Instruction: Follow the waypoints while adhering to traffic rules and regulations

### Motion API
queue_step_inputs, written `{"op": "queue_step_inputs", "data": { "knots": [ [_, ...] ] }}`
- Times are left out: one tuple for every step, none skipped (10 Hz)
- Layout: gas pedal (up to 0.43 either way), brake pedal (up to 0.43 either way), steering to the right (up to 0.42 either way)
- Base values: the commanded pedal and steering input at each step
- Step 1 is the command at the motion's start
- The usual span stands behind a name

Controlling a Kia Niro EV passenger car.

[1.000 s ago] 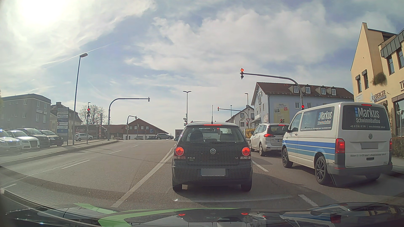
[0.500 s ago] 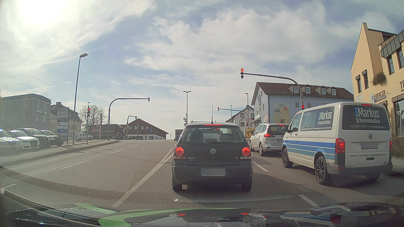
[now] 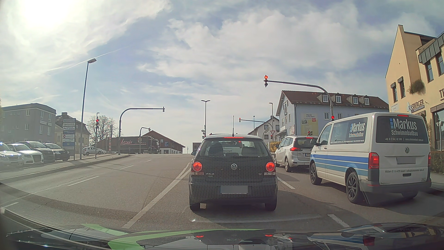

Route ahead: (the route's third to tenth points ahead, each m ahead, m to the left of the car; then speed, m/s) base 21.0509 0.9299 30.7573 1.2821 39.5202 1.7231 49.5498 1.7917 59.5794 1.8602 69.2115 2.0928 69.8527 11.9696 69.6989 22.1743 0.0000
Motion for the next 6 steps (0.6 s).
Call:
{"op": "queue_step_inputs", "data": {
  "knots": [
    [0.000, 0.354, -0.032],
    [0.000, 0.354, -0.032],
    [0.000, 0.354, -0.032],
    [0.000, 0.354, -0.032],
    [0.000, 0.354, -0.032],
    [0.000, 0.354, -0.032]
  ]
}}
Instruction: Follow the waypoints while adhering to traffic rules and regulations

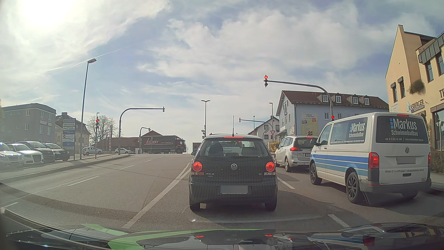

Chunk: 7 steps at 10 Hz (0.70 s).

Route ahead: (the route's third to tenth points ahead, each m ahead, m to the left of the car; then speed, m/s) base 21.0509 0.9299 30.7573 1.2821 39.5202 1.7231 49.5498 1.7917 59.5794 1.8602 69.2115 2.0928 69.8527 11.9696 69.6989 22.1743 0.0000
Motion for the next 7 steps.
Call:
{"op": "queue_step_inputs", "data": {
  "knots": [
    [0.000, 0.354, -0.032],
    [0.000, 0.354, -0.032],
    [0.000, 0.354, -0.032],
    [0.000, 0.354, -0.032],
    [0.000, 0.354, -0.032],
    [0.000, 0.354, -0.032],
    [0.000, 0.354, -0.032]
  ]
}}
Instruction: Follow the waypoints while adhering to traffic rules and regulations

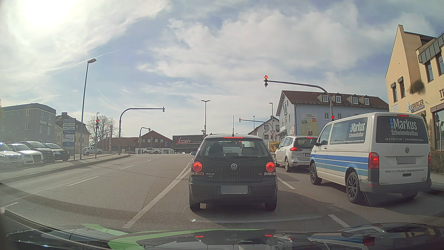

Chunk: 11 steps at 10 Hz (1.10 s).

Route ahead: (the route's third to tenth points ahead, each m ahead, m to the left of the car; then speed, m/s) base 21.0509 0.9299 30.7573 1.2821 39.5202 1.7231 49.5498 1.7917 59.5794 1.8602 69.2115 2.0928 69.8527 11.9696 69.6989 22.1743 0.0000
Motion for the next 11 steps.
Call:
{"op": "queue_step_inputs", "data": {
  "knots": [
    [0.000, 0.354, -0.032],
    [0.000, 0.354, -0.032],
    [0.000, 0.354, -0.032],
    [0.000, 0.354, -0.032],
    [0.000, 0.354, -0.032],
    [0.000, 0.354, -0.032],
    [0.000, 0.354, -0.032],
    [0.000, 0.354, -0.032],
    [0.000, 0.354, -0.032],
    [0.000, 0.354, -0.032],
    [0.000, 0.354, -0.032]
  ]
}}
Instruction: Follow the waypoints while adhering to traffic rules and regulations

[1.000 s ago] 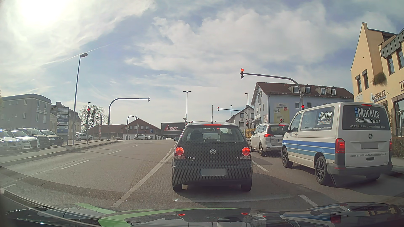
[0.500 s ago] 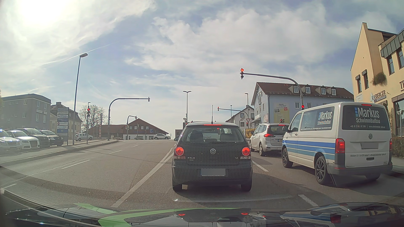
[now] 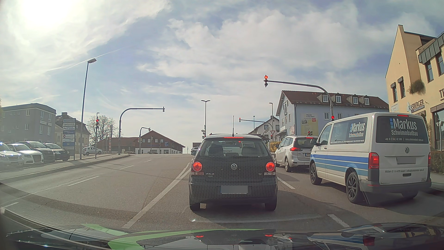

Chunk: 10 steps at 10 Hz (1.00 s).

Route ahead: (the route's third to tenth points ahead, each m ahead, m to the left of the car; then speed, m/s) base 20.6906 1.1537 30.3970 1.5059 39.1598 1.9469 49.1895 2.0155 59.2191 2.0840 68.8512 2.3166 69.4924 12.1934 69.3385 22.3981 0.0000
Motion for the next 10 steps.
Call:
{"op": "queue_step_inputs", "data": {
  "knots": [
    [0.000, 0.354, -0.032],
    [0.000, 0.354, -0.032],
    [0.000, 0.354, -0.032],
    [0.000, 0.354, -0.032],
    [0.000, 0.354, -0.032],
    [0.000, 0.354, -0.032],
    [0.000, 0.354, -0.032],
    [0.000, 0.354, -0.032],
    [0.000, 0.354, -0.032],
    [0.000, 0.354, -0.032]
  ]
}}
